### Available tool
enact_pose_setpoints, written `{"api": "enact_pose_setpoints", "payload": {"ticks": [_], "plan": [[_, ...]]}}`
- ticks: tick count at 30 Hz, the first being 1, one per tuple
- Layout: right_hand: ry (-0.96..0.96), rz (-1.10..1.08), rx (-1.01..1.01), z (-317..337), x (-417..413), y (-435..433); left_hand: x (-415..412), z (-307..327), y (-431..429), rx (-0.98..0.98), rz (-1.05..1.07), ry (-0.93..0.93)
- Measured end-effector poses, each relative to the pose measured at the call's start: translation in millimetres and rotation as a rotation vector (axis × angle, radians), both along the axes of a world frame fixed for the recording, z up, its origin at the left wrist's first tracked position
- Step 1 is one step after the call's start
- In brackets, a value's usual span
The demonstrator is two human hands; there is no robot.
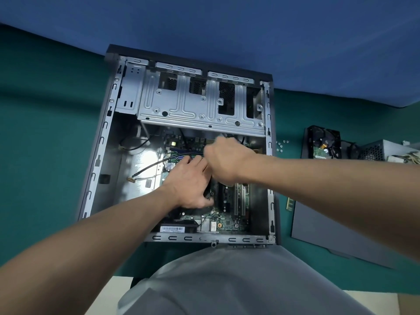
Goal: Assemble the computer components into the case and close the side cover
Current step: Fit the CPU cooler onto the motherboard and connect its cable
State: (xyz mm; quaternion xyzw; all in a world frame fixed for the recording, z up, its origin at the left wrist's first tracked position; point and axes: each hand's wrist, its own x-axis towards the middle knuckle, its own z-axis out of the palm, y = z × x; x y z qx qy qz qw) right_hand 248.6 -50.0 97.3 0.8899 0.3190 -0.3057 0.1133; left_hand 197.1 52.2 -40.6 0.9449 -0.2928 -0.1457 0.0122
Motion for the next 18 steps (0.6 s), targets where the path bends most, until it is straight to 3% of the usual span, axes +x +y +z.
{"api": "enact_pose_setpoints", "payload": {"ticks": [2,3,5,7,9,11,14,16,18], "plan": [[0.081,-0.497,0.06,-5,7,0,1,-1,0,0.015,-0.014,-0.015],[0.146,-0.631,0.095,-6,10,-1,0,-2,0,0.008,-0.018,-0.027],[0.272,-0.651,0.052,-4,12,-6,-1,-3,0,-0.003,-0.027,-0.051],[0.279,-0.33,-0.084,3,7,-11,-1,-2,0,0.003,-0.03,-0.063],[0.108,0.13,-0.177,8,-3,-16,-1,-1,0,0.031,-0.028,-0.042],[-0.068,0.514,-0.117,12,-9,-18,-1,-1,-1,0.055,-0.023,-0.011],[-0.071,0.735,-0.065,10,-8,-21,0,-1,-2,0.067,-0.02,0.013],[-0.014,0.439,0.022,6,-9,-19,0,-1,-2,0.062,-0.015,0.012],[0.03,-0.208,0.117,-1,-7,-13,0,-2,-1,0.054,-0.014,-0.009]]}}
